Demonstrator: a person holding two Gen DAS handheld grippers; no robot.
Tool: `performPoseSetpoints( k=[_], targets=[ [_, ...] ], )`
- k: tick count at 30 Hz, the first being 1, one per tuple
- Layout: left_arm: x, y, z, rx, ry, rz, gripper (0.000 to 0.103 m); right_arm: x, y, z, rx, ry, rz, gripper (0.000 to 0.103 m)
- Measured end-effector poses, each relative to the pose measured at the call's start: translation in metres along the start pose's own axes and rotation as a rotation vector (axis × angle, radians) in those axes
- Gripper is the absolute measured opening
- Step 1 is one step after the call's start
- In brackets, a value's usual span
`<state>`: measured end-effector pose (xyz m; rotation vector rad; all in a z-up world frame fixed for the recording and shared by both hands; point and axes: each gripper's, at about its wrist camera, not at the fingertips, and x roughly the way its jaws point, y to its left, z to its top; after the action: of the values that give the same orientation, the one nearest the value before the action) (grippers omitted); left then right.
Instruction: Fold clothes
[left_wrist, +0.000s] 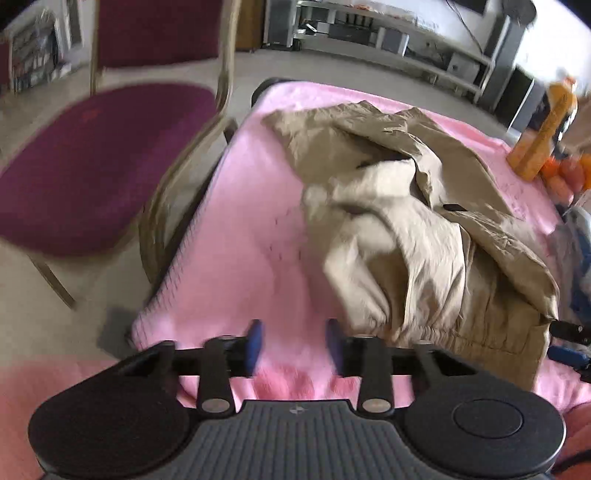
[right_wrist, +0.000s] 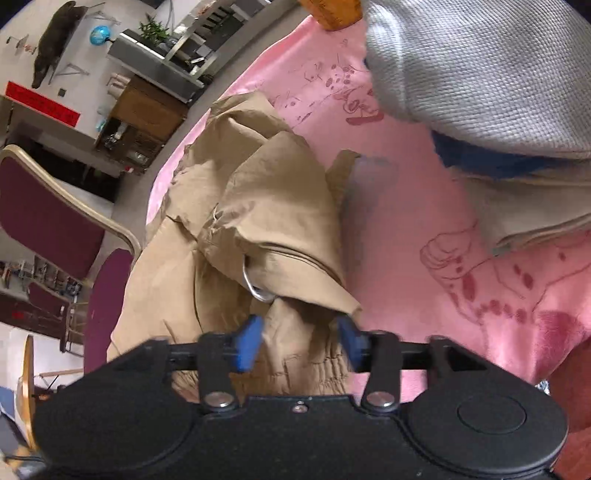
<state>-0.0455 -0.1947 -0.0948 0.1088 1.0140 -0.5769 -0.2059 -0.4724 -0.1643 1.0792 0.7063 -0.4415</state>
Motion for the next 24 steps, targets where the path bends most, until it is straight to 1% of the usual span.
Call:
performPoseSetpoints(
  k=[1, 2, 4, 6, 8, 10, 11, 13, 14, 16, 21, 22, 24],
  targets=[
    [0.000, 0.004, -0.004, -0.017, 0.002, -0.025, 0.045, -0.004, -0.003, 0.000, -0.008, -0.017, 0.005, 0.071],
    [0.001, 0.005, -0.005, -0.015, 0.003, -0.043, 0.048, -0.008, -0.004, 0.000, -0.020, -0.034, 0.009, 0.074],
    [0.000, 0.001, -0.005, 0.027, -0.024, -0.061, 0.056, -0.009, -0.006, -0.003, -0.038, -0.042, 0.034, 0.074],
    [0.004, -0.013, -0.005, 0.117, -0.043, -0.076, 0.068, -0.003, -0.007, -0.005, -0.039, -0.017, 0.067, 0.074],
    [0.011, -0.032, -0.005, 0.262, -0.052, -0.070, 0.073, 0.004, -0.004, -0.009, -0.056, 0.020, 0.068, 0.074],
    [0.019, -0.047, -0.008, 0.384, -0.069, -0.034, 0.074, 0.009, 0.001, -0.013, -0.085, 0.047, 0.052, 0.075],
    [0.023, -0.054, -0.009, 0.444, -0.078, -0.015, 0.074, 0.010, 0.004, -0.015, -0.109, 0.046, 0.034, 0.077],
    [0.034, -0.060, -0.007, 0.489, -0.069, -0.008, 0.074, 0.013, 0.009, -0.019, -0.146, 0.046, 0.008, 0.080],
    [0.040, -0.060, -0.005, 0.493, -0.060, -0.008, 0.074, 0.015, 0.011, -0.021, -0.157, 0.043, -0.004, 0.083],
    [0.048, -0.058, -0.001, 0.465, -0.039, -0.008, 0.074, 0.020, 0.016, -0.026, -0.179, 0.033, -0.028, 0.085],
    [0.052, -0.047, 0.000, 0.370, -0.014, -0.075, 0.074, 0.039, 0.023, -0.030, -0.223, 0.077, -0.066, 0.086],
    [0.053, -0.047, 0.001, 0.355, -0.013, -0.081, 0.074, 0.040, 0.021, -0.028, -0.210, 0.073, -0.064, 0.086],
    [0.057, -0.045, 0.005, 0.326, -0.019, -0.103, 0.071, 0.033, 0.009, -0.021, -0.126, 0.048, -0.018, 0.086]
  ],
)
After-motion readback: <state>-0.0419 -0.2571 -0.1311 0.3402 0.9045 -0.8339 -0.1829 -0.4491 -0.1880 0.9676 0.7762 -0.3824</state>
